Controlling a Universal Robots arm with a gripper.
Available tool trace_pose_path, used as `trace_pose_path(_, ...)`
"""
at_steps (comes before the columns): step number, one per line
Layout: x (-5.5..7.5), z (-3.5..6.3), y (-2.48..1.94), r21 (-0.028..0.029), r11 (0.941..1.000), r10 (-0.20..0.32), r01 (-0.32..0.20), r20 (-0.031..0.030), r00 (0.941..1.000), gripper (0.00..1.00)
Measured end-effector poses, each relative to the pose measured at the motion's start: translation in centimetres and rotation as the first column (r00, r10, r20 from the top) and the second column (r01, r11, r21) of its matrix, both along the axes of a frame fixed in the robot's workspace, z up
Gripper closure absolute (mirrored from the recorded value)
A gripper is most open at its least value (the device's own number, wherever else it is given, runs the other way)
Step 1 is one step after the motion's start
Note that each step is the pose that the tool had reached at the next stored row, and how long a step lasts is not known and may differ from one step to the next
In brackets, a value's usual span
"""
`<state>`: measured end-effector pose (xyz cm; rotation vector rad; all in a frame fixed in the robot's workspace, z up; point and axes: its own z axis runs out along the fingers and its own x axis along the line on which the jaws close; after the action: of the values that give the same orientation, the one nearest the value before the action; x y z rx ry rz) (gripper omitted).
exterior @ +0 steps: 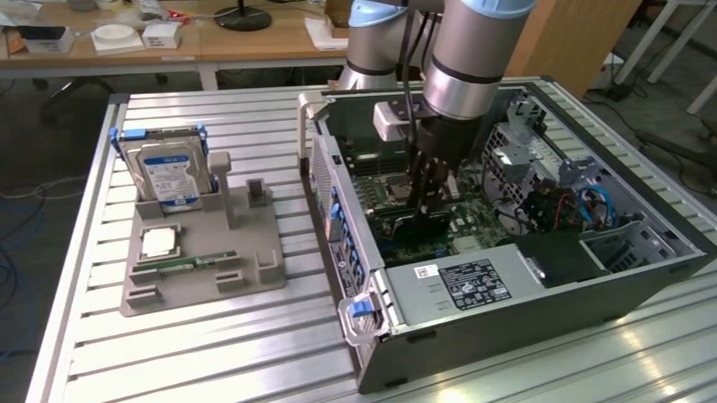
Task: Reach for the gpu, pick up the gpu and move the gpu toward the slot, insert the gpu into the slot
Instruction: 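Insert the gpu into the slot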
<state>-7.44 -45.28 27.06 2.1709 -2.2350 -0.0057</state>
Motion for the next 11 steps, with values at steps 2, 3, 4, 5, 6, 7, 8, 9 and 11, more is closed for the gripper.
trace_pose_path(2, 0.0, 0.12, 0.0, 0.0, 1.0, 0.0, 0.0, 0.0003, 1.0, 0.68)
trace_pose_path(3, 0.0, 0.17, 0.0, 0.0, 1.0, 0.0, 0.0, 0.0005, 1.0, 0.68)
trace_pose_path(4, 0.0, 0.21, 0.0, 0.0001, 1.0, 0.0, 0.0, 0.0005, 1.0, 0.74)
trace_pose_path(5, 0.0, 0.26, 0.0, 0.0, 1.0, 0.0, 0.0, 0.0006, 1.0, 0.74)
trace_pose_path(6, 0.0, 0.28, 0.0, 0.0001, 1.0, 0.0, 0.0, 0.0008, 1.0, 0.8)
trace_pose_path(7, 0.0, 0.3, 0.0, 0.0002, 1.0, 0.0, 0.0, 0.0008, 1.0, 0.86)
trace_pose_path(8, 0.0, 0.3, 0.0, 0.0002, 1.0, 0.0, 0.0, 0.0009, 1.0, 0.86)
trace_pose_path(9, 0.0, 0.3, 0.0, 0.0001, 1.0, 0.0, 0.0, 0.0009, 1.0, 0.9)
trace_pose_path(11, 0.0, 0.31, 0.0, 0.0, 1.0, 0.0, 0.0, 0.0008, 1.0, 0.9)
